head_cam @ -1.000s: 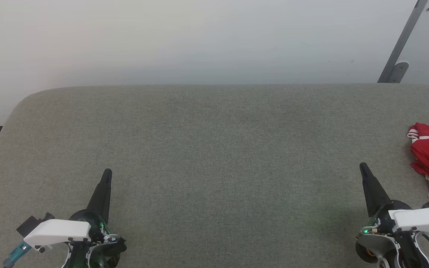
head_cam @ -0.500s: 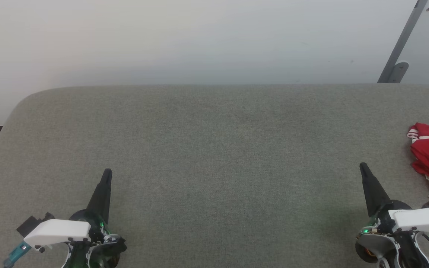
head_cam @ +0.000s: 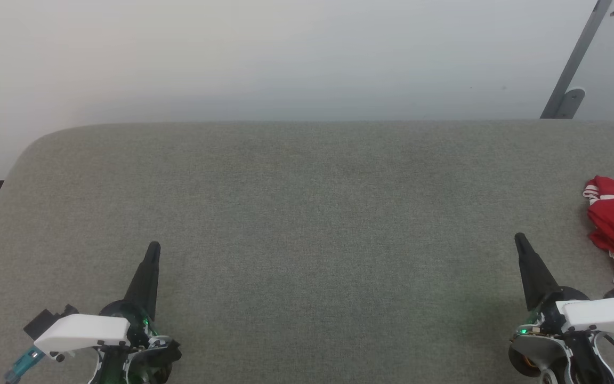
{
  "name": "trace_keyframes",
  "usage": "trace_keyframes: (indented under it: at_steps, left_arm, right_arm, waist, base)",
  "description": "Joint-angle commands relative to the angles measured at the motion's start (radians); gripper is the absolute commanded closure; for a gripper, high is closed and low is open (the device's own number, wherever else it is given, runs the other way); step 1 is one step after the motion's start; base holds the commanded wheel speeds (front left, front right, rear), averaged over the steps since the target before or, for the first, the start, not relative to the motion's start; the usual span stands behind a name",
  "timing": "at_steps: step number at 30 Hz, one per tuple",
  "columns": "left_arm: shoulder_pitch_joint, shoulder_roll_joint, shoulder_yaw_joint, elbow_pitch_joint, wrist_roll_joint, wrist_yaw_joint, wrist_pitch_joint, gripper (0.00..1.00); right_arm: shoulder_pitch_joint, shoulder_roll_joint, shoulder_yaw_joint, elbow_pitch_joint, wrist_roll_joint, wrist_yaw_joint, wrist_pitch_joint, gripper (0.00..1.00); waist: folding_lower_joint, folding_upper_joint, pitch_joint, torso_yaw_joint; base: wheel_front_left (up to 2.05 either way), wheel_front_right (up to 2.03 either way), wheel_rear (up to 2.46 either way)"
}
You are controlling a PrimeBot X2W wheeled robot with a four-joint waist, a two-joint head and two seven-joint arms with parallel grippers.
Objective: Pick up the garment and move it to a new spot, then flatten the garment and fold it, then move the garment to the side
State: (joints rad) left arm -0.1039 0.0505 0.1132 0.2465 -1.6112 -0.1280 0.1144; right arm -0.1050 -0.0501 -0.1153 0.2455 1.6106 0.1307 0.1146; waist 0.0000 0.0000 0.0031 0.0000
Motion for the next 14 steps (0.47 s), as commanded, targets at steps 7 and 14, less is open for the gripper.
trace_keyframes:
  at_steps: [7,14]
  left_arm:
    - [-0.011,-0.002,0.0,-0.001,-0.003,-0.005,0.003,1.0]
    - [-0.011,-0.002,0.0,-0.001,-0.003,-0.005,0.003,1.0]
  right_arm:
    - [-0.006,0.003,0.0,-0.003,0.004,0.0,0.002,1.0]
    - [-0.006,0.003,0.0,-0.003,0.004,0.0,0.002,1.0]
  waist:
    - [0.0,0.0,0.0,0.0]
    - [0.0,0.0,0.0,0.0]
  base:
    - [0.0,0.0,0.0]
    - [0.0,0.0,0.0]
